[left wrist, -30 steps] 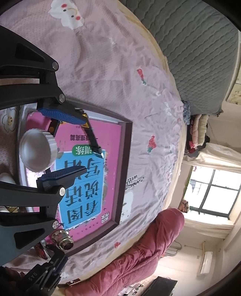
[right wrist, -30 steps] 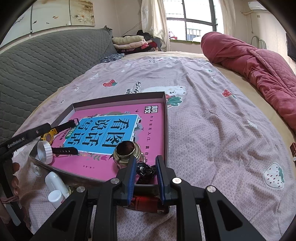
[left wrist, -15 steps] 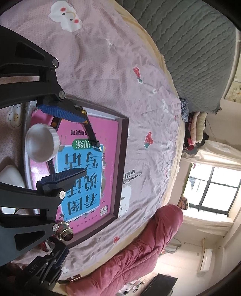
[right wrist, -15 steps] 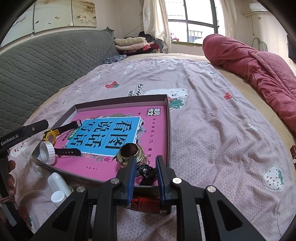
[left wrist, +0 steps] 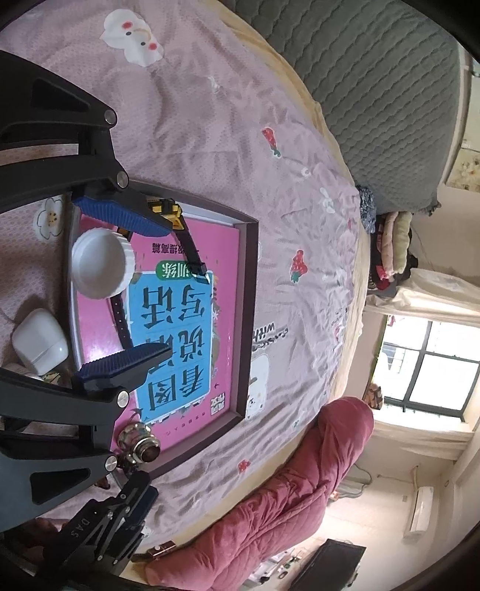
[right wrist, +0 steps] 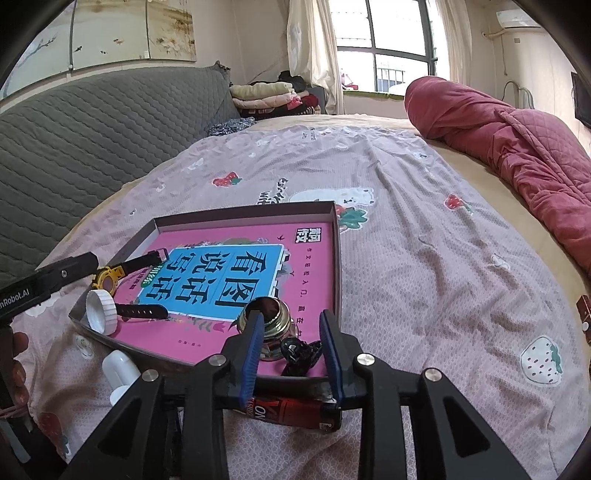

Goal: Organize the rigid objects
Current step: 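Release the white part beside the watch while the right tool releases the gadget beside the jar, then withdraw both open tools from the tray toward the remaining objects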

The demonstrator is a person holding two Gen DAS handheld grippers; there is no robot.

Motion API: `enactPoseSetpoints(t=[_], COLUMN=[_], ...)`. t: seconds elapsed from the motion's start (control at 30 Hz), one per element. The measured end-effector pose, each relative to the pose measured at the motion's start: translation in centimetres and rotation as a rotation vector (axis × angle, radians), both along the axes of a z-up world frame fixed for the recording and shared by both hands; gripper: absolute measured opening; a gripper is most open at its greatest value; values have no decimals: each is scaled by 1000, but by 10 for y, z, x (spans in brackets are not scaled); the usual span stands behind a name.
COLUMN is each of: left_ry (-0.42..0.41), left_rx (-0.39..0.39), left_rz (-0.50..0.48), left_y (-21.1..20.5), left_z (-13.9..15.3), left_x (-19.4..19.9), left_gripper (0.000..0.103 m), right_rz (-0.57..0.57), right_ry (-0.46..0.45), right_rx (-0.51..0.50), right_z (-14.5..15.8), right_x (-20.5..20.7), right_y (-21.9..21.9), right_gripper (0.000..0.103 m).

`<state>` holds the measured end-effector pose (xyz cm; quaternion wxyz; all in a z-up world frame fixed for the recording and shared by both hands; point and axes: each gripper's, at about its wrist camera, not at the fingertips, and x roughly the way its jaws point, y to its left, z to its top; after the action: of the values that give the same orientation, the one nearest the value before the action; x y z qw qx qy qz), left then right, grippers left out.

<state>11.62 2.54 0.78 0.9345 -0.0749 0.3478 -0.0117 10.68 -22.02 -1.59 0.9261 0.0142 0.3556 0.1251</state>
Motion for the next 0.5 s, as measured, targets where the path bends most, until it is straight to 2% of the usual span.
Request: enactPoseSetpoints(t=[0.13, 0.5], left_ry=[7, 17], left_rx=[5, 17], left_rz=[-5, -6], left_y=[-1, -2], left_z=[3, 8], left_x=[-2, -16], left_gripper=[62, 63], right_rz=[2, 0], right_ry=[-16, -49], right_rx=[-3, -40], right_z=[4, 9], right_x=[-3, -9], right_y=[0, 0], right_gripper=[41, 43])
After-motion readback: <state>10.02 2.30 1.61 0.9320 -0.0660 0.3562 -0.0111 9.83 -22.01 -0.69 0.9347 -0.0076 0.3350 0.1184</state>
